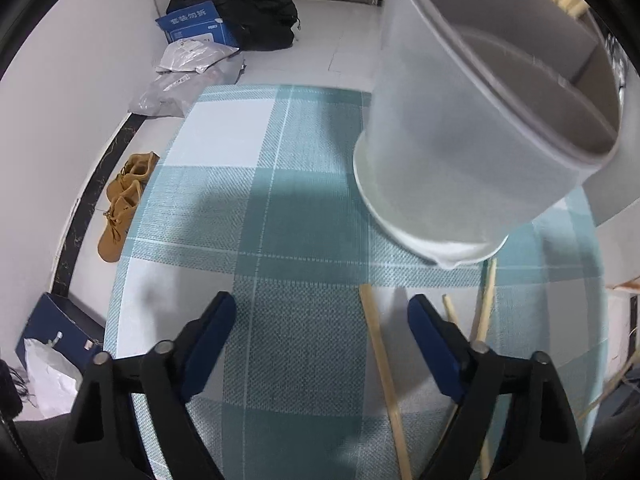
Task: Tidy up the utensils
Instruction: 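Close the left tool on a chopstick while the right tool holds its own, then raise both held chopsticks over the white holder opening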
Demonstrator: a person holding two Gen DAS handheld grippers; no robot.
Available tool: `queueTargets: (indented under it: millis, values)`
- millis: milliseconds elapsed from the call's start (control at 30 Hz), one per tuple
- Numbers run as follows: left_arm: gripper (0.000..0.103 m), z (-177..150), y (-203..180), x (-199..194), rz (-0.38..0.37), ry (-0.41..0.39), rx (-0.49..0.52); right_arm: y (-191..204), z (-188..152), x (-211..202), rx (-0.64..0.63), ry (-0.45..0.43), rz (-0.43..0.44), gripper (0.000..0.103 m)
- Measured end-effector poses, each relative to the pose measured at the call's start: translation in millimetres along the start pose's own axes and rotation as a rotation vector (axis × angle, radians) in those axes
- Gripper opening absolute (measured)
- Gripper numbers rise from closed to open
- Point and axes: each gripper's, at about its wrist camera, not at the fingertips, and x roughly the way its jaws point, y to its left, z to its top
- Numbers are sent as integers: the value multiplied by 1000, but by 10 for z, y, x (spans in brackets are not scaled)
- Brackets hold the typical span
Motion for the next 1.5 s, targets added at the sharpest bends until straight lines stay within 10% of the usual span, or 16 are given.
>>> queueTargets:
  millis: [433,733,1500]
  values:
    - [5,15,-94,-66,-27,-36,-26,20,12,-26,-13,-10,0,4]
    - [3,112,61,-133,-75,-74,-163,-25,19,-41,11,-13,9,4]
    - [3,71,-23,-1198,-189,-410,-50,261,-73,-187,-78,-67,37,4]
